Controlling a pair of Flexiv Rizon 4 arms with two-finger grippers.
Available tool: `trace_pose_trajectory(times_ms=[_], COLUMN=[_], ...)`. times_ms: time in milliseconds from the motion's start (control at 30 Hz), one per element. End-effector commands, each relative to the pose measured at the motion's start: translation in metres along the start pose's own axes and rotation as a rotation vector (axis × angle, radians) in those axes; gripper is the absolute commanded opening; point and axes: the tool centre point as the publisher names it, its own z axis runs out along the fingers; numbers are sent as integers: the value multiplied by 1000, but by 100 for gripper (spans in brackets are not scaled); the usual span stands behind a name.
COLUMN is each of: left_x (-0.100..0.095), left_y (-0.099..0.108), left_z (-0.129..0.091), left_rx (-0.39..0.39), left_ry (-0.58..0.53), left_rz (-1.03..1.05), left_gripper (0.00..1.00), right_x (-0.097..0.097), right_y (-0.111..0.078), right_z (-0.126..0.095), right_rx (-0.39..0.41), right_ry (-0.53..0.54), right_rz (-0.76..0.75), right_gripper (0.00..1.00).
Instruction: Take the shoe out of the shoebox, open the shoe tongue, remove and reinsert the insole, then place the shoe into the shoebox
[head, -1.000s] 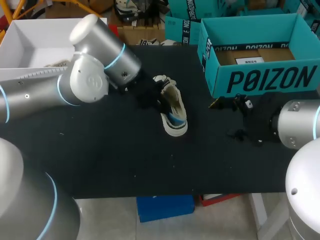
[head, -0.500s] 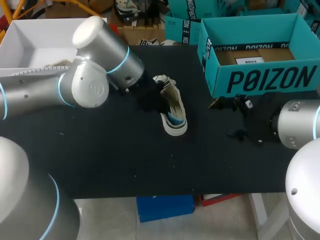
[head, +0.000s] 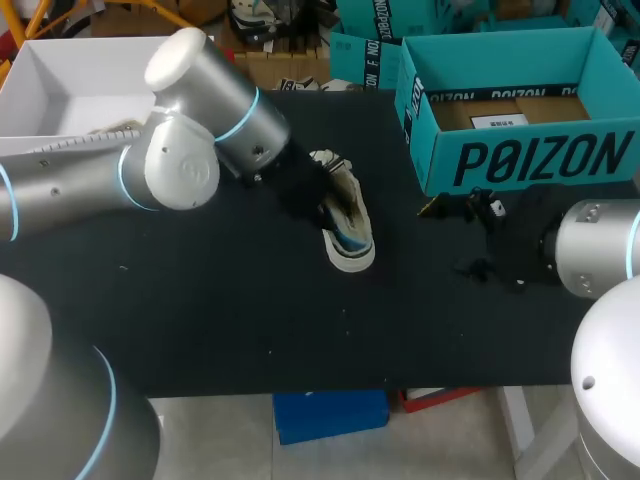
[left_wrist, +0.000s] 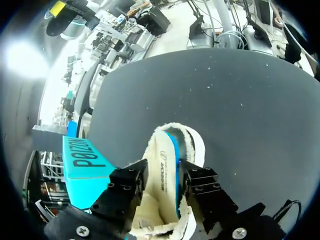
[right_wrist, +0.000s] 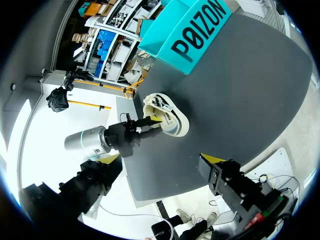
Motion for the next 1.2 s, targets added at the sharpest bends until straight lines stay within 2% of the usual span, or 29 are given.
trace_pose_trajectory(times_ms=[33,233,267,300,333,367,400,633,833,900,1000,1200], left_x=[0,-5,-6,-7,-8,-9,-10,-11,3,8,14,19], left_y=[4,6,6,6,6,6,6,1,-7,-9,-9,-2], left_z=[-7,-11,-11,-12,-12,-13,-13,-14,-9,-6,0,8], left_rx=[22,29,29,31,32,33,34,56,101,116,159,135], left_ry=[-16,-18,-17,-12,-1,8,18,180,391,431,445,476], left_rz=[-2,-1,1,8,17,25,31,68,57,44,18,13], left_gripper=[100,100,94,75,36,7,0,0,0,0,0,0], right_x=[-6,-6,-6,-6,-6,-6,-6,-6,-6,-6,-6,-6], right_y=[-7,-7,-7,-7,-7,-7,-7,-7,-7,-7,-7,-7], right_z=[1,1,1,1,1,1,1,1,1,1,1,1], right_rx=[-155,-155,-155,-155,-155,-155,-155,-155,-155,-155,-155,-155], right_ry=[12,12,12,12,12,12,12,12,12,12,12,12], right_rz=[15,15,15,15,15,15,15,15,15,15,15,15], right_gripper=[100,100,100,100,100,100,100,100,100,100,100,100])
